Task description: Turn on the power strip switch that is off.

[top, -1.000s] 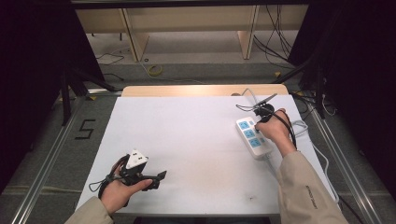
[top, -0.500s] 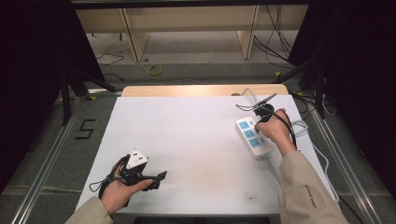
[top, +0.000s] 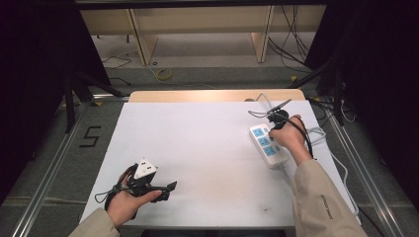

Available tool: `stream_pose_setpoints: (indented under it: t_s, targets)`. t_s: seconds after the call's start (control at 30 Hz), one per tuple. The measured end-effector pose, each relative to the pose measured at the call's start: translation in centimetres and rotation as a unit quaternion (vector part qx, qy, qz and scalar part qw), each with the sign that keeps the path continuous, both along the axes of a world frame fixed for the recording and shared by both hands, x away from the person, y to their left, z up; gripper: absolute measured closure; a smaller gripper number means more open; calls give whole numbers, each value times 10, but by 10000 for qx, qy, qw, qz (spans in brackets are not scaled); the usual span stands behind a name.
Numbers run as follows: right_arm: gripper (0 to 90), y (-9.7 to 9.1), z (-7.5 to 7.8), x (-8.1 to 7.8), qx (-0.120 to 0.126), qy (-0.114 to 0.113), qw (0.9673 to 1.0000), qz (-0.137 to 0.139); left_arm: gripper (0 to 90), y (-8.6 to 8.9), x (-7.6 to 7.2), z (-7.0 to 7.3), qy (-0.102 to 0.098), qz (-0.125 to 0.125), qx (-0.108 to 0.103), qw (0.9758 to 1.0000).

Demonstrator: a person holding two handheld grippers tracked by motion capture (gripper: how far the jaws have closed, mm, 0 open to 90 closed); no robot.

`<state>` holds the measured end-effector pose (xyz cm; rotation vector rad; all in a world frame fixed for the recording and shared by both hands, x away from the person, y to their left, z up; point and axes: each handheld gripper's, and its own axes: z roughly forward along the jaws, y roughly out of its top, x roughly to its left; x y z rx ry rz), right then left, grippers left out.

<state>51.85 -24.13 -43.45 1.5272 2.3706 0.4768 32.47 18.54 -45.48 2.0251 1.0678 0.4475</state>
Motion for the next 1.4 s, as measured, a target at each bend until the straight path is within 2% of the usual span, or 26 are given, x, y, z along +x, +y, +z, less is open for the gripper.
stream_pose_setpoints:
  t_s: [0.07,0.3,0.53,0.77,0.83,0.87,0.97,1.17,1.2,1.4]
  targets:
    - [900,1,0,0,-43,-2,10000,23,136,0,0,0,-5,19,-24,10000]
    - [900,-2,-1,-2,131,-61,9999,-69,136,0,0,0,-6,26,-19,10000]
    - [900,-3,-1,-3,133,-115,9998,-57,137,0,0,0,-6,24,-18,10000]
    - [900,-6,0,-5,298,-122,9994,-127,138,0,1,-1,37,-10,8,10000]
    - [900,-7,0,-6,343,-160,9992,-105,138,0,1,-1,40,0,2,10000]
    - [900,-8,0,-9,446,-337,9983,-138,138,0,1,-1,46,6,-8,10000]
    - [860,-10,3,-13,611,-484,9969,-104,139,0,2,-1,54,12,-4,10000]
    - [853,-13,8,-21,681,-620,9958,-9,140,-1,1,-1,70,11,19,10000]
    - [846,-14,11,-25,708,-710,9950,25,141,0,1,-2,77,12,15,10000]
    - [820,-15,14,-37,833,-787,9934,97,141,0,1,-2,90,8,22,10000]
